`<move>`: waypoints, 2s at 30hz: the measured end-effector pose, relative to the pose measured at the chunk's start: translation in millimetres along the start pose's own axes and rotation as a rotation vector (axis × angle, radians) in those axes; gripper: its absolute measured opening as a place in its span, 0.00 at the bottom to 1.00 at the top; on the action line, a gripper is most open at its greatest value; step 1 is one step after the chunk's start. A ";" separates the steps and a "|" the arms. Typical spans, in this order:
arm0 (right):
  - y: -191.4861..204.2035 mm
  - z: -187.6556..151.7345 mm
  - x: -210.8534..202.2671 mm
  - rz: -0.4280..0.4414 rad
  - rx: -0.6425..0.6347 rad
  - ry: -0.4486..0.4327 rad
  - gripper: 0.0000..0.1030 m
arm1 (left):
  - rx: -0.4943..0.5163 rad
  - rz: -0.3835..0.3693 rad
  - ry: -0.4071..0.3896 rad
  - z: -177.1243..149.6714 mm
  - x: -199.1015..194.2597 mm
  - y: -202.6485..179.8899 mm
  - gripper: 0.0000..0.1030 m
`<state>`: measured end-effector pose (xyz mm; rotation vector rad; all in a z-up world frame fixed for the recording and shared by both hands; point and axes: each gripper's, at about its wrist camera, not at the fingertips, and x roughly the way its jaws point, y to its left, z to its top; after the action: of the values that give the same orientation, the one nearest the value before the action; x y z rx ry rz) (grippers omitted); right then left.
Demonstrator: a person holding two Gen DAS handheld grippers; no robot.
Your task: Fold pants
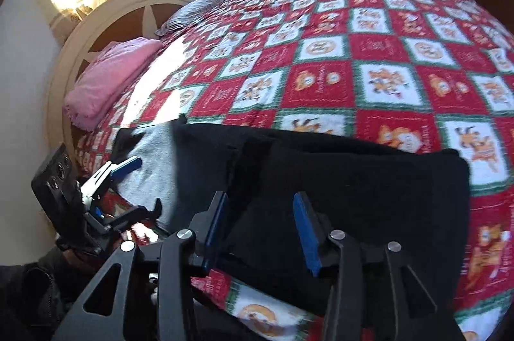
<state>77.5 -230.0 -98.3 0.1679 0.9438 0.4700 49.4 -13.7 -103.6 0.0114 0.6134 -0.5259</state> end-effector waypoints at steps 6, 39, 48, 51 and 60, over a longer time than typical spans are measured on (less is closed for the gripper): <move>37.7 -27.8 17.1 -0.024 -0.213 0.043 0.43 | -0.059 0.044 0.048 -0.7 15.6 3.9 1.00; -11.4 -36.7 -25.7 -0.117 -0.200 -0.061 0.42 | -0.144 -0.218 0.130 36.0 67.5 -37.8 1.00; -91.0 -26.5 -37.2 -0.184 0.183 -0.174 0.47 | -0.122 -0.203 0.213 35.8 90.5 -50.9 0.26; -95.6 -29.6 -42.5 -0.189 0.188 -0.192 0.49 | -0.143 -0.223 0.199 37.7 85.6 -42.7 0.13; -72.1 -30.0 -56.3 -0.175 0.108 -0.298 0.51 | -0.142 -0.151 0.136 51.0 56.9 -27.9 0.12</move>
<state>47.9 -321.6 -98.6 0.2439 0.6844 0.2244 103.3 -72.8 -89.1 -0.1348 0.7877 -0.6302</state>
